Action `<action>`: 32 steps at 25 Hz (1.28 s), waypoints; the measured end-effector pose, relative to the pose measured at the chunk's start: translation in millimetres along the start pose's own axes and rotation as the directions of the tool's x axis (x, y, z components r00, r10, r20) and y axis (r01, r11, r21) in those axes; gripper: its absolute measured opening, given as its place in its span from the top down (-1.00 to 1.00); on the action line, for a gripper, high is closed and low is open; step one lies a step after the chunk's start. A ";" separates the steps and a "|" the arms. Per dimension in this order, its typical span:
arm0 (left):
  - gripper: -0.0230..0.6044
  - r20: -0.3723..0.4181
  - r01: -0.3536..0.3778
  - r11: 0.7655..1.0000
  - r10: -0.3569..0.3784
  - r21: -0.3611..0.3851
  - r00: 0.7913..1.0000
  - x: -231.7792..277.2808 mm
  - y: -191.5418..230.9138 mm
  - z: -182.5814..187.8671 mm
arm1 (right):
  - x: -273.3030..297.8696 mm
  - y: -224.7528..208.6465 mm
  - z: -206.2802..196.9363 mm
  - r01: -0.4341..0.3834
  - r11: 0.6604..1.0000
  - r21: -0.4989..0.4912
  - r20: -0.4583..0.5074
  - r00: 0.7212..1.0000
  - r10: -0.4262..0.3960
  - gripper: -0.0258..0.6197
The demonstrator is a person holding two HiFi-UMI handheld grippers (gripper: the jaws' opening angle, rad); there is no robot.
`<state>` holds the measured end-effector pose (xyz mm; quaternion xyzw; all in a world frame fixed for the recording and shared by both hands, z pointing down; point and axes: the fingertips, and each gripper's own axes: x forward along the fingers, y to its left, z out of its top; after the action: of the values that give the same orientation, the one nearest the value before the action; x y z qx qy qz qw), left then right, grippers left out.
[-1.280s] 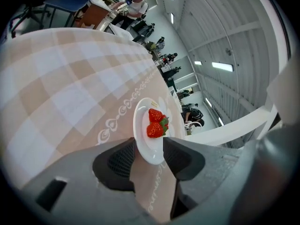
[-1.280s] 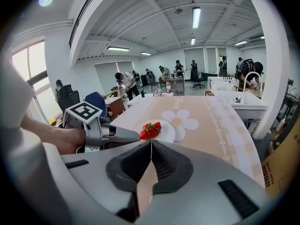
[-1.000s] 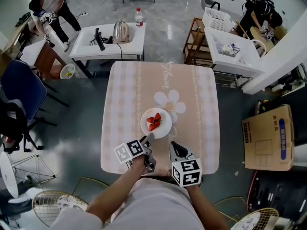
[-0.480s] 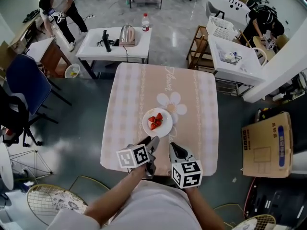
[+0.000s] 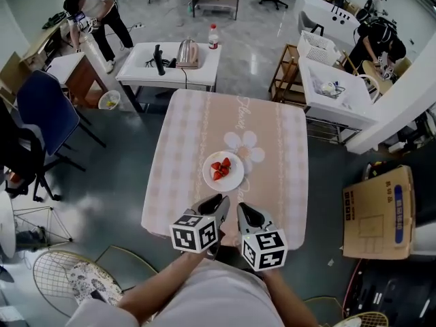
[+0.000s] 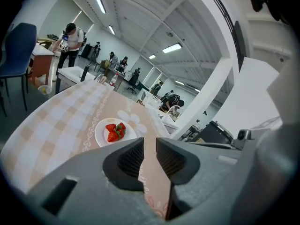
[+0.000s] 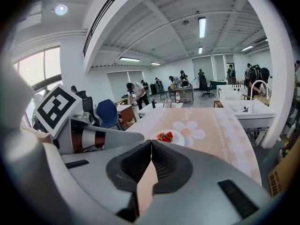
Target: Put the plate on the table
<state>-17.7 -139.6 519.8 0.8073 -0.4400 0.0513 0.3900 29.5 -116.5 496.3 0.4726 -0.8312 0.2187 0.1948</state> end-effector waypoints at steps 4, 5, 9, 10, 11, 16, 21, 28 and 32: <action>0.72 0.020 0.009 0.997 -0.011 0.072 1.000 -12.5 -20.2 -2.7 | -14.7 3.9 2.8 -0.015 1.000 -0.005 0.022 1.000 0.015 0.91; 0.74 0.024 0.009 0.996 -0.011 0.090 1.000 -15.6 -24.4 -3.9 | -17.7 5.2 3.1 -0.019 1.000 -0.006 0.027 0.999 0.019 0.91; 0.83 0.039 0.013 0.991 -0.019 0.133 0.999 -26.6 -39.6 -9.5 | -30.0 11.4 2.5 -0.031 0.999 -0.019 0.041 0.999 0.032 0.91; 0.84 0.043 0.015 0.990 -0.021 0.141 0.999 -29.5 -43.3 -11.2 | -33.3 12.8 1.7 -0.033 0.999 -0.020 0.043 0.998 0.034 0.91; 0.85 0.047 0.016 0.988 -0.023 0.151 0.999 -32.5 -46.7 -12.8 | -36.4 14.2 0.7 -0.036 0.999 -0.020 0.045 0.998 0.037 0.91; 0.91 0.052 0.013 0.981 -0.024 0.192 0.998 -45.4 -57.2 -22.7 | -49.1 20.3 -7.1 -0.040 0.999 -0.037 0.048 0.998 0.041 0.91; 0.91 0.057 0.006 0.979 -0.019 0.206 0.998 -55.4 -62.7 -29.3 | -59.4 25.8 -8.1 -0.047 0.998 -0.031 0.071 0.996 0.049 0.91; 0.91 0.062 0.019 0.977 -0.033 0.213 0.998 -58.6 -68.6 -32.6 | -66.7 27.0 -11.6 -0.050 0.999 -0.010 0.084 0.995 0.050 0.91; 0.91 0.058 0.026 0.981 -0.038 0.193 0.998 -57.9 -69.5 -35.3 | -68.2 24.8 -14.2 -0.045 0.999 -0.005 0.077 0.996 0.045 0.91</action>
<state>8.5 -55.5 478.8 0.8495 -0.4316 0.0622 0.2971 42.1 -49.6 467.4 0.4615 -0.8488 0.2034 0.1586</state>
